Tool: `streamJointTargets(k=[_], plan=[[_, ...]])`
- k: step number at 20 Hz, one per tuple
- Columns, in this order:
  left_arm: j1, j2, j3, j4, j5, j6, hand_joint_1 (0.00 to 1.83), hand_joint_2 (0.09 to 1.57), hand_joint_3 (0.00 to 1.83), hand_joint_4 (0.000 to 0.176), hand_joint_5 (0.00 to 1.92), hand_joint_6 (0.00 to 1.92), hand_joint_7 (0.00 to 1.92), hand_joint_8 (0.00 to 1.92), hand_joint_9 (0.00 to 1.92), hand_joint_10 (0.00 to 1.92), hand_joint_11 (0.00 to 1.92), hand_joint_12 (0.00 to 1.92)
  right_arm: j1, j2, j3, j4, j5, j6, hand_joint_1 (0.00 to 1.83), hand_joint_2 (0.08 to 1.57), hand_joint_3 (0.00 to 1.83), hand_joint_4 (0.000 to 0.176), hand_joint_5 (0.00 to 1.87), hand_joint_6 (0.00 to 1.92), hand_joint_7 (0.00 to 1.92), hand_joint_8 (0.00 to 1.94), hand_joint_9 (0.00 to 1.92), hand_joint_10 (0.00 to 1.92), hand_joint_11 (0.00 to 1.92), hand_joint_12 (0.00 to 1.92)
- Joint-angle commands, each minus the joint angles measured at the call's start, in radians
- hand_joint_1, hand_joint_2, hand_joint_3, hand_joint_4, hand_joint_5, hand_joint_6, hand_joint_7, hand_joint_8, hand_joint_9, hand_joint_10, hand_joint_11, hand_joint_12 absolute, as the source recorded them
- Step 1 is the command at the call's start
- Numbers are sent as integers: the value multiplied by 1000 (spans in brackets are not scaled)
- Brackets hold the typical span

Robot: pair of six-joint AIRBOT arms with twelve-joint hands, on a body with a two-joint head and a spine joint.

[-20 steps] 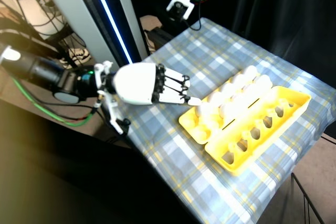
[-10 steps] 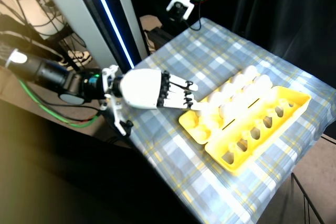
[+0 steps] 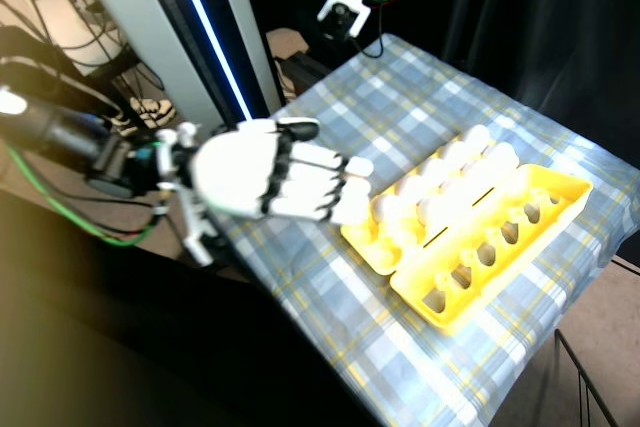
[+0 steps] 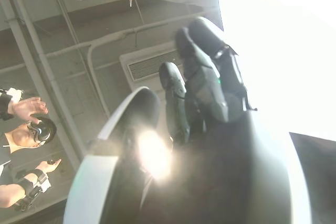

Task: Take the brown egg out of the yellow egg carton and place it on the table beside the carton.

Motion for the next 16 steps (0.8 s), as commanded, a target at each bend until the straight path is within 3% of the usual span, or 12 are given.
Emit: streamJointTargets(k=[1, 2, 3, 4, 5, 6, 8, 9, 12, 16], plan=[[-19, -5, -9, 39, -81, -10, 541, 1571, 169, 0, 467, 206, 365, 2, 644, 28, 117, 1263, -10, 16, -22, 5, 203, -26, 93, 990, 0, 50, 205, 0, 279, 0, 200, 0, 107, 0], [-19, -5, -9, 38, -81, -10, 692, 1550, 43, 0, 345, 1578, 369, 5, 663, 28, 133, 1269, -45, 33, -47, 27, 248, -35, 23, 986, 0, 55, 146, 0, 227, 0, 162, 0, 88, 0], [-19, -5, -9, 38, -81, -10, 720, 1552, 8, 0, 319, 1852, 388, 7, 669, 26, 151, 1256, -70, 37, -58, 43, 276, -34, 4, 966, 0, 78, 74, 0, 133, 0, 72, 0, 54, 0], [-19, -5, -10, 38, -81, -10, 646, 1567, 120, 0, 174, 1111, 377, 2, 634, 12, 164, 1234, -114, 40, -77, 75, 320, -34, 0, 947, 0, 84, 28, 0, 58, 0, 16, 0, 42, 0], [-19, -5, -10, 38, -81, -10, 555, 1570, 184, 0, 213, 777, 364, 0, 648, 12, 201, 1192, -146, 40, -87, 100, 349, -34, 0, 940, 0, 93, 18, 0, 26, 0, 2, 0, 46, 2], [-19, -5, -10, 38, -81, -10, 582, 1571, 194, 0, 281, 603, 379, 2, 746, 47, 242, 1204, -188, 35, -99, 132, 389, -34, 0, 939, 0, 133, 11, 0, 4, 0, 0, 0, 17, 0], [-20, -7, -10, 37, -81, -9, 661, 1571, 191, 0, 339, 512, 355, 4, 772, 46, 163, 1249, -232, 24, -108, 169, 427, -24, 0, 952, 0, 130, 25, 5, 0, 0, 0, 0, 0, 0], [-20, -7, -10, 37, -81, -9, 635, 1571, 175, 0, 401, 492, 395, 7, 750, 28, 247, 1219, -235, 17, -110, 170, 431, -18, 0, 950, 0, 122, 21, 3, 0, 0, 0, 0, 0, 0], [-20, -7, -10, 37, -81, -10, 634, 1571, 181, 0, 389, 446, 392, 0, 751, 18, 231, 1243, -242, 1, -121, 170, 440, -18, 0, 932, 0, 154, 5, 0, 0, 0, 0, 0, 0, 0], [-20, -8, -10, 37, -81, -10, 620, 1571, 213, 0, 368, 422, 346, 3, 595, 0, 184, 1256, -266, -5, -139, 176, 469, 8, 0, 932, 0, 163, 1, 0, 0, 0, 0, 0, 0, 0]])
